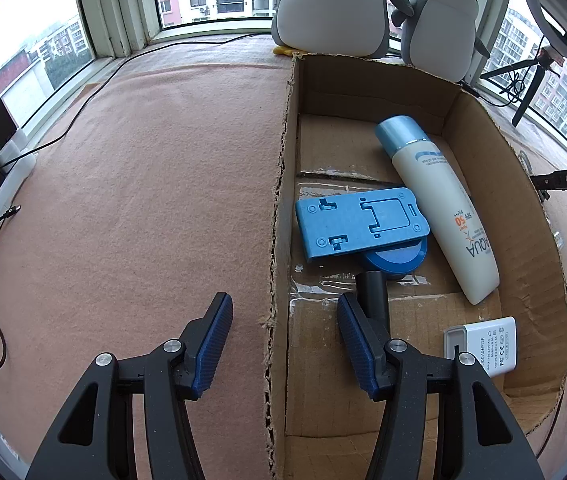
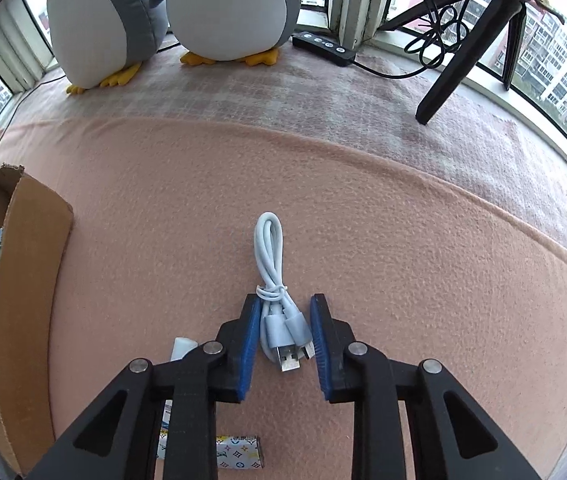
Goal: Organize rigid objects
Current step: 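Grasp the white USB cable with the right gripper and lift it, then carry the cable into the box and open the right gripper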
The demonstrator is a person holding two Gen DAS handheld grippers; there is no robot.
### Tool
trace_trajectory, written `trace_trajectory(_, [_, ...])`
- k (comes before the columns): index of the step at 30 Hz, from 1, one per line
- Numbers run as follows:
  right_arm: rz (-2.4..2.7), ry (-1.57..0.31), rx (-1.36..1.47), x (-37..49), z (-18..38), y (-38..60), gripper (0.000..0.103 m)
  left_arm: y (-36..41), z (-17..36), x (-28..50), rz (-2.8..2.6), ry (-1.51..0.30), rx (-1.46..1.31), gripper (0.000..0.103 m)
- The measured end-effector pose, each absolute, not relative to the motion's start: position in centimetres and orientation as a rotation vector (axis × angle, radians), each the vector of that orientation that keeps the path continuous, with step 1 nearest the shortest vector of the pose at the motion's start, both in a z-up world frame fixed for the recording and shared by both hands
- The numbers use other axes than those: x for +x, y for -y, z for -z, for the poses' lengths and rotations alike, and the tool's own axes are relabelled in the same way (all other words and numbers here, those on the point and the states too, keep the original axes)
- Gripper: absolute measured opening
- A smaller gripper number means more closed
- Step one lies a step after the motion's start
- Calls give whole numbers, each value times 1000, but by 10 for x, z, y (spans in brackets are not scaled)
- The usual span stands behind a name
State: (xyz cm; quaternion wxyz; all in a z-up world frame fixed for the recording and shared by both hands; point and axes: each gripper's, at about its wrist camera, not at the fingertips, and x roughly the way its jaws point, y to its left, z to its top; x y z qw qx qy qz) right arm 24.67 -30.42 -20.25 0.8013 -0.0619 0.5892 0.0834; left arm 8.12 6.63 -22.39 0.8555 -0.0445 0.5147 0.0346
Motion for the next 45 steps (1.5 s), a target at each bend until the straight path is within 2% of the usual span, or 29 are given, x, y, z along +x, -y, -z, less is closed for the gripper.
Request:
trace_trajectory(17, [-221, -1234, 20, 240, 191, 307, 20, -65, 223, 82, -75, -1079, -94, 59])
trace_trajectory(28, [-296, -1240, 394, 234, 184, 333, 20, -65, 223, 82, -74, -1079, -93, 59])
trace_trajectory(37, [-439, -1169, 364, 220, 135, 283, 20, -65, 223, 82, -75, -1079, -92, 59])
trace_trajectory(45, [-539, -1139, 261, 208, 116, 224, 20, -66, 223, 82, -74, -1079, -91, 59])
